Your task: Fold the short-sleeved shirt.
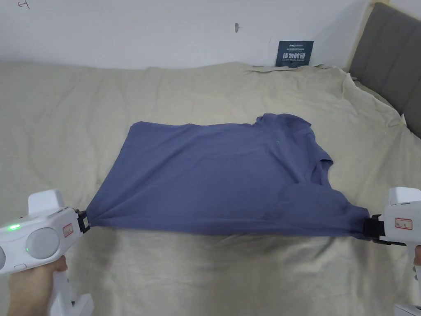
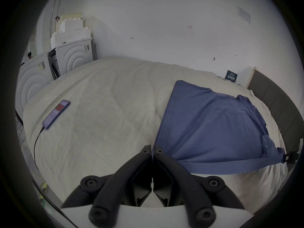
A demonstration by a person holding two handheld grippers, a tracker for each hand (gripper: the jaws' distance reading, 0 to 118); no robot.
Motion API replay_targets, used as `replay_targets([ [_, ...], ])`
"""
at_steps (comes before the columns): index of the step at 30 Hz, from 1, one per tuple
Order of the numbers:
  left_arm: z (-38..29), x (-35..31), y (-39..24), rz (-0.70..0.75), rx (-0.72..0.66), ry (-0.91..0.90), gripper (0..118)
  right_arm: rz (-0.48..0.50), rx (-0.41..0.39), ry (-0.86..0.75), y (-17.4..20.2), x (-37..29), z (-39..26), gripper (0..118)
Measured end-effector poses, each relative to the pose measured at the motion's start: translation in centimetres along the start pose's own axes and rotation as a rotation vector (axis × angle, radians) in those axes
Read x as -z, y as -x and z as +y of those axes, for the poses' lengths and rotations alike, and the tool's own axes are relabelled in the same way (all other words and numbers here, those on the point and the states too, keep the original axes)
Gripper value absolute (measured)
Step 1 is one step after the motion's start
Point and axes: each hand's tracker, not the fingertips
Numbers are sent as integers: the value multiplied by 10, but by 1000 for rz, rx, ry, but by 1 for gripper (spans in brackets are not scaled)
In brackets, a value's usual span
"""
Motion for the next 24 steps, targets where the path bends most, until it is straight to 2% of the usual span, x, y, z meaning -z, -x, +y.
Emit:
replay_targets([
  [4, -31, -16, 7, -1, 17, 25, 0, 5, 32, 16, -7, -11, -31, 3],
  [11, -72, -37, 24, -9, -64, 53, 0, 2, 74, 37, -20, -20, -69, 3],
  [14, -85, -45, 24, -2, -58, 62, 0, 6, 99, 52, -24, -19, -78, 3],
  [18, -100, -45, 23, 24, 61, 91, 0, -1, 66, 73, -23, -18, -88, 3],
  [24, -113, -39, 19, 48, 159, 114, 0, -5, 84, 100, -26, -12, -98, 3],
])
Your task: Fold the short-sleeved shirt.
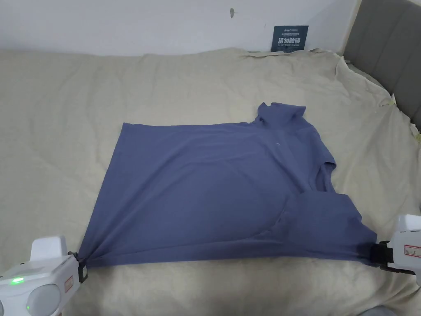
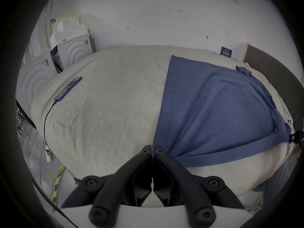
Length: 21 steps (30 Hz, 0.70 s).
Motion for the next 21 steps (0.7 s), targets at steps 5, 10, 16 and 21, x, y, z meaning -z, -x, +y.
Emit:
replay_targets([
  [5, -3, 9, -1, 2, -24, 25, 0, -13, -17, 22, 6, 12, -7, 6],
  [10, 7, 2, 17, -3, -127, 15, 43, -93, -15, 46, 4, 6, -5, 56],
  [16, 49, -36, 53, -91, -291, -68, 118, -87, 5, -129, -1, -48, 23, 92],
  [21, 96, -77, 31, -127, -287, -280, 118, -79, -103, -362, 26, -99, 56, 92],
])
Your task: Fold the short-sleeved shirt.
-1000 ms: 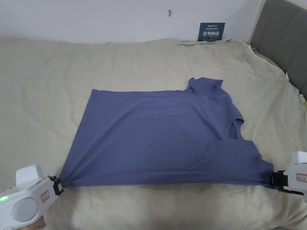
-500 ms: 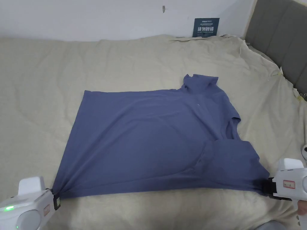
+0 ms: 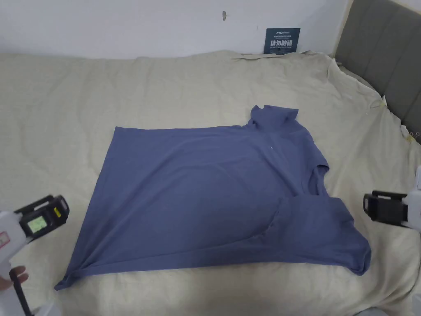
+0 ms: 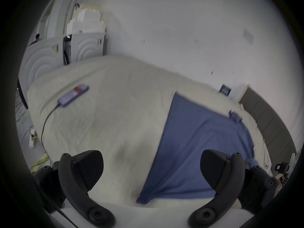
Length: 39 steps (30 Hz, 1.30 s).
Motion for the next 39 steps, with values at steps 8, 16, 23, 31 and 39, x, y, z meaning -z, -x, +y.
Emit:
replay_targets([
  [8, 12, 2, -80, -73, 156, -205, 118, 74, -15, -327, 52, -26, 23, 101],
  [16, -20, -10, -113, -77, 272, -285, 108, 117, 26, -404, 71, -28, 2, 101],
  [23, -31, -8, -108, -75, 270, -273, 29, 151, 60, -416, 74, -29, -11, 73],
  [31, -33, -10, -107, -90, 290, -272, 0, 146, 57, -408, 80, -26, -19, 1],
  [39, -38, -13, -110, -102, 318, -273, 0, 156, 44, -405, 80, -24, -20, 0],
])
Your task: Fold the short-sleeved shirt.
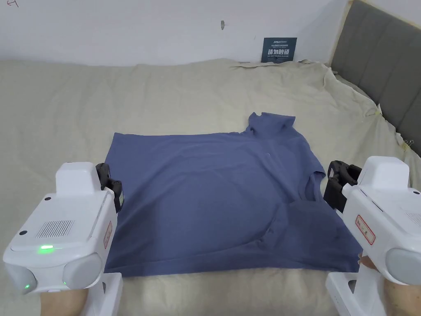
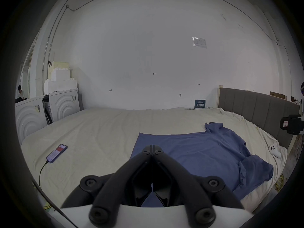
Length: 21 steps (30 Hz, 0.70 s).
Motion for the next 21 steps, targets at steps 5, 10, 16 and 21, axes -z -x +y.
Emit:
replay_targets([
  [5, 1, -1, -1, -7, -5, 2, 0, 10, -6, 6, -2, 1, 1, 0],
  [10, 2, -1, -1, -12, -18, 7, 0, 10, 16, 40, -7, 3, 5, 0],
  [16, 3, -3, -2, -18, -20, 12, 0, 23, 89, 168, -30, 17, 10, 88],
  [21, 5, -3, -3, -25, -40, 10, 0, 8, 140, 372, -48, 32, -2, 114],
])
